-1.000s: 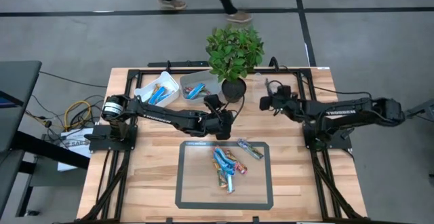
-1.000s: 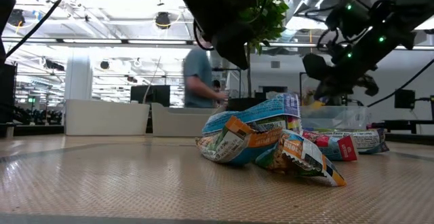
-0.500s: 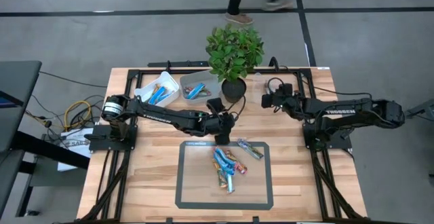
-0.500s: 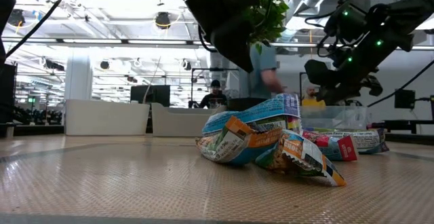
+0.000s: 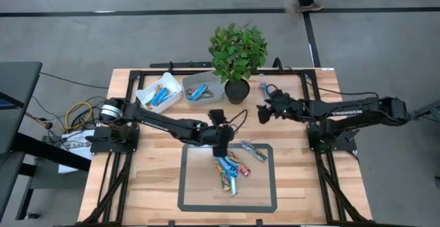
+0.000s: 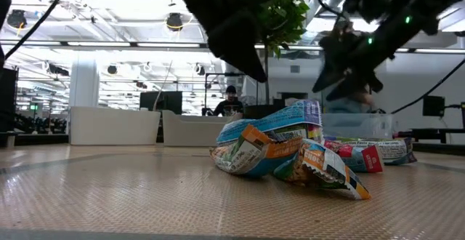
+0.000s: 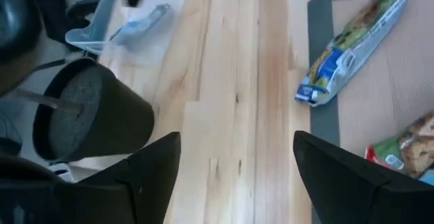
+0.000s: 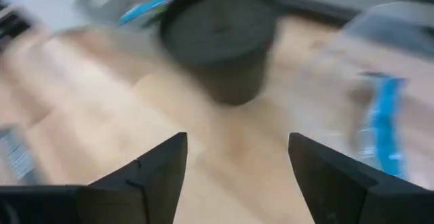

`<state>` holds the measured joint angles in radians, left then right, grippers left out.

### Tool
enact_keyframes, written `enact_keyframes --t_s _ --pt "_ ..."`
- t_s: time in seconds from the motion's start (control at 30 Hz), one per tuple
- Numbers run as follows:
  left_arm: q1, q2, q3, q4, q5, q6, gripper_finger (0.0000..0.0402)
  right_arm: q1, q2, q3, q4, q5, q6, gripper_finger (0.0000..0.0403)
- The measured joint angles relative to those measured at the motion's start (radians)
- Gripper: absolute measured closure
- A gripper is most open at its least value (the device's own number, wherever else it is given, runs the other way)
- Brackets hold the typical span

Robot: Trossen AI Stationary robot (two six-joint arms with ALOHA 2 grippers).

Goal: Pick and place Granola Bars by type
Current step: Put the blue granola bar into the transparent bin

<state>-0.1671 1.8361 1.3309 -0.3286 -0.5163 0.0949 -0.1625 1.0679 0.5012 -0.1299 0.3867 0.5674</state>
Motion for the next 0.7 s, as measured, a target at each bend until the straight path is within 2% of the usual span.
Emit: enact_keyframes --t_s 0.23,0.43,0.57,0.7 --pt "-0.012 -0.209 -0.230 0.161 0.001 -0.033 0.0123 0.187 0.000 0.155 -0.268 -0.049 0.032 0.0168" --pt "-0.010 -0.384 -0.466 0.319 0.037 -0.087 0.0123 0.331 0.023 0.187 -0.375 -0.086 0.145 0.0180" --pt "-0.010 -0.464 -0.592 0.415 0.064 -0.145 0.0123 0.390 0.115 0.187 -0.367 -0.170 0.194 0.0187" --pt "-0.010 -0.516 -0.663 0.460 0.068 -0.191 0.0123 0.422 0.251 0.205 -0.364 -0.240 0.218 0.0195"
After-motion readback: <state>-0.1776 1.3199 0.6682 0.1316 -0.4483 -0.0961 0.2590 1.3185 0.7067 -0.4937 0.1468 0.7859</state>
